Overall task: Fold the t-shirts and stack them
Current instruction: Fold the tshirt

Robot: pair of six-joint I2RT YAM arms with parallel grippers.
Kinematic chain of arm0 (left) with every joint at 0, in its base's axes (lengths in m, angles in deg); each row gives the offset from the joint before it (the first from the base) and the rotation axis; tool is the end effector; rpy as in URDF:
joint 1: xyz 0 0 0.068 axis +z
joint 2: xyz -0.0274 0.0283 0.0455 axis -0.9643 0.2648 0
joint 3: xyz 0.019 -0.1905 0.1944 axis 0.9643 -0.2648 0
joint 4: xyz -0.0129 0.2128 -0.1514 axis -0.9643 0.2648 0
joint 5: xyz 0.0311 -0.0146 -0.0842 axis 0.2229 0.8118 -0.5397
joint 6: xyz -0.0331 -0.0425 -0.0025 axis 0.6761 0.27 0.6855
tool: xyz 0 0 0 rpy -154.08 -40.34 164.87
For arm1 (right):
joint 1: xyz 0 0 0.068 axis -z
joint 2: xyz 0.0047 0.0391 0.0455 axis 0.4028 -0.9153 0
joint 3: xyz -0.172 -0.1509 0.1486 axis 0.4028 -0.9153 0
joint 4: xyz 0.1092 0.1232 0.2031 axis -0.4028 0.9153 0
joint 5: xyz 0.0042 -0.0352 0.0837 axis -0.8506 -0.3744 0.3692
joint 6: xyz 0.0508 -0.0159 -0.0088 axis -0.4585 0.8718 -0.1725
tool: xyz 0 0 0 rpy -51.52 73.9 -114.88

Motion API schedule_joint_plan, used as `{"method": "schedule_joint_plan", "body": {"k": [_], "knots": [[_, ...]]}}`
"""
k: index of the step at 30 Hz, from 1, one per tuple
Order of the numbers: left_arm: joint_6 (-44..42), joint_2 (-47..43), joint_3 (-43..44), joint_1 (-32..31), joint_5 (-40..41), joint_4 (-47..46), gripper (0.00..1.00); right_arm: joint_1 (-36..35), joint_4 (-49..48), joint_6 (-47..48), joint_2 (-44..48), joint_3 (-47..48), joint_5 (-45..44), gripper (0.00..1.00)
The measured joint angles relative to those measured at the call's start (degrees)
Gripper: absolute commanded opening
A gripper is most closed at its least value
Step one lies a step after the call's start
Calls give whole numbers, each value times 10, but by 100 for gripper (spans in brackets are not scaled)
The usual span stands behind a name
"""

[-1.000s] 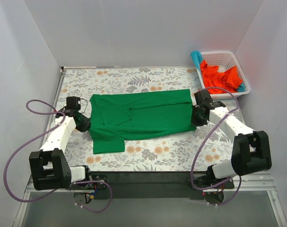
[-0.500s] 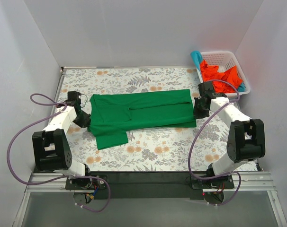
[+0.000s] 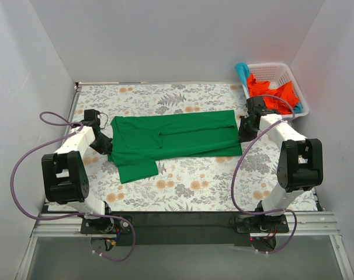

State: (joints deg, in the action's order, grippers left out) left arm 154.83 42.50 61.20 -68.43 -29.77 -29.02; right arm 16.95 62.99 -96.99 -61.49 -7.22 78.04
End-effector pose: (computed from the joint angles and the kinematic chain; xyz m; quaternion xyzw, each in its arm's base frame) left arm 0.2857 0.0348 0.1931 -0.7147 0.6853 -0.0454 0.1323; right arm 0.3369 0.0393 0.2126 0.0829 0.9695 0.0356 0.2279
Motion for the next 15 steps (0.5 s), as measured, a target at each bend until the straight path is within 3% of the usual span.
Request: {"method": "schedule_joint_plan", "body": {"k": [15], "knots": [[-1, 37, 30, 0, -3, -9, 0, 2, -13, 0, -37, 17, -14, 1]]}}
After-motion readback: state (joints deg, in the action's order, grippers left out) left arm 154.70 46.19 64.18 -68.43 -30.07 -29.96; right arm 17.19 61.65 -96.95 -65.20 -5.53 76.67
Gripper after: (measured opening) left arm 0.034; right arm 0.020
